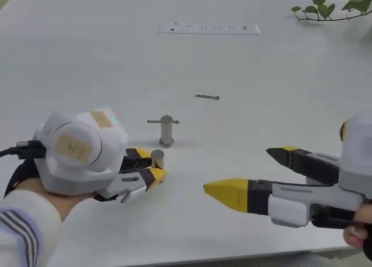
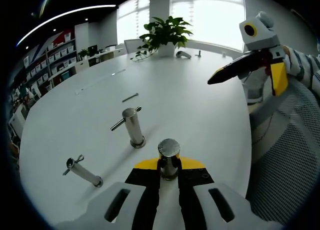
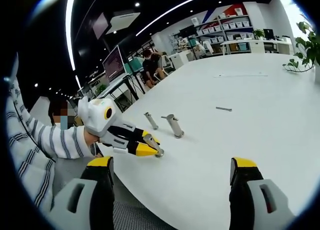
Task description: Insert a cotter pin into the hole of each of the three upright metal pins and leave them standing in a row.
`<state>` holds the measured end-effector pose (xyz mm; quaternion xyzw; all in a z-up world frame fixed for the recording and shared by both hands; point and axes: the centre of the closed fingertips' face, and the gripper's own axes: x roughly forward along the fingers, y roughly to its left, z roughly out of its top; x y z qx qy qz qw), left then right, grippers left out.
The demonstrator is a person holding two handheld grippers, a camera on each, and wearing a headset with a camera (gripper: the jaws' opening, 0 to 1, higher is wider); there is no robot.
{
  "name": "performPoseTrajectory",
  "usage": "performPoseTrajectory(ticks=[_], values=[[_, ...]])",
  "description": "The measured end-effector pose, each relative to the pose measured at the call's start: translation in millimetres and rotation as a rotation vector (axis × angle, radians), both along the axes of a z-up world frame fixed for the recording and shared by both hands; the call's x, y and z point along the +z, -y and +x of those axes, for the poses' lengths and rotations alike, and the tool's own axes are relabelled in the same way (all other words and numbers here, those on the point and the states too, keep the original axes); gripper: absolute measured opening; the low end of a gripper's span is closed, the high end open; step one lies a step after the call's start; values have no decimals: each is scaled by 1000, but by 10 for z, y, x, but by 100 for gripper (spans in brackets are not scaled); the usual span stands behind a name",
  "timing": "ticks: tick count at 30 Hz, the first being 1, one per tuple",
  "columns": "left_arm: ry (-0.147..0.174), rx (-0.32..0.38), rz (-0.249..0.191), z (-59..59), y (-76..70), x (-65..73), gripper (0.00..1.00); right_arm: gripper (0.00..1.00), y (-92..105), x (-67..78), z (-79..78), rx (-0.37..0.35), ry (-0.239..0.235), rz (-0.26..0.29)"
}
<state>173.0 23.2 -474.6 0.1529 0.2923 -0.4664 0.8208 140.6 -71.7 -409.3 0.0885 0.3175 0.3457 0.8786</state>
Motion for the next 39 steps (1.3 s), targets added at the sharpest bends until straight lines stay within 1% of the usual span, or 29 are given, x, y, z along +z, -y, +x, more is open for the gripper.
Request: performPoseTrajectory(ticks=[5, 7, 9, 10, 12, 15, 17, 19, 20, 21, 23, 24, 26, 27, 29, 31, 35, 36, 39], values=[[-4, 11, -21, -11, 0, 5, 9, 95, -2, -7, -1, 1, -2, -3], [3, 8, -21, -16, 0, 3, 9, 95, -7, -10, -8, 4, -4, -3], [20, -9, -12, -32, 0, 1, 9, 95, -12, -16, -20, 10, -6, -6], [19, -8, -14, -27, 0, -2, 9, 94, -15, -19, -27, 16, -5, -10], [13, 0, -23, -21, -2, 1, 9, 94, -17, -15, -26, 18, 1, -14], [12, 13, -29, -18, -2, 1, 10, 94, -18, -6, -24, 15, 3, -13], [-8, 38, -46, -17, -1, -4, 10, 94, -18, -3, -25, 14, 5, -13], [-16, 43, -54, -9, -8, -4, 10, 94, -23, -4, -34, 16, 3, -13], [-14, 37, -51, -14, -9, -1, 10, 94, -26, -7, -40, 18, 2, -14], [2, 21, -36, -18, -18, 9, 10, 94, -28, -9, -44, 20, 1, -15], [25, -1, -29, -31, -17, 45, 12, 94, -33, -11, -53, 23, -1, -17], [17, -2, -37, -50, -20, 67, 16, 94, -34, -11, -55, 23, -1, -17], [17, -2, -59, -68, -41, 137, 26, 94, -32, -11, -56, 23, -1, -18], [21, -9, -62, -83, -62, 170, 33, 93, -31, -13, -56, 23, -1, -20], [15, -11, -64, -102, -105, 197, 40, 93, -28, -17, -55, 25, -1, -24], [13, -6, -60, -130, -182, 211, 46, 93, -25, -24, -53, 25, -2, -26], [-12, 20, -79, -191, -330, 250, 65, 93, -25, -40, -51, 24, -6, -27], [-23, 28, -86, -213, -368, 266, 68, 93, -28, -45, -53, 26, -7, -27], [-34, 41, -90, -245, -438, 294, 78, 93, -36, -65, -56, 30, -13, -30]])
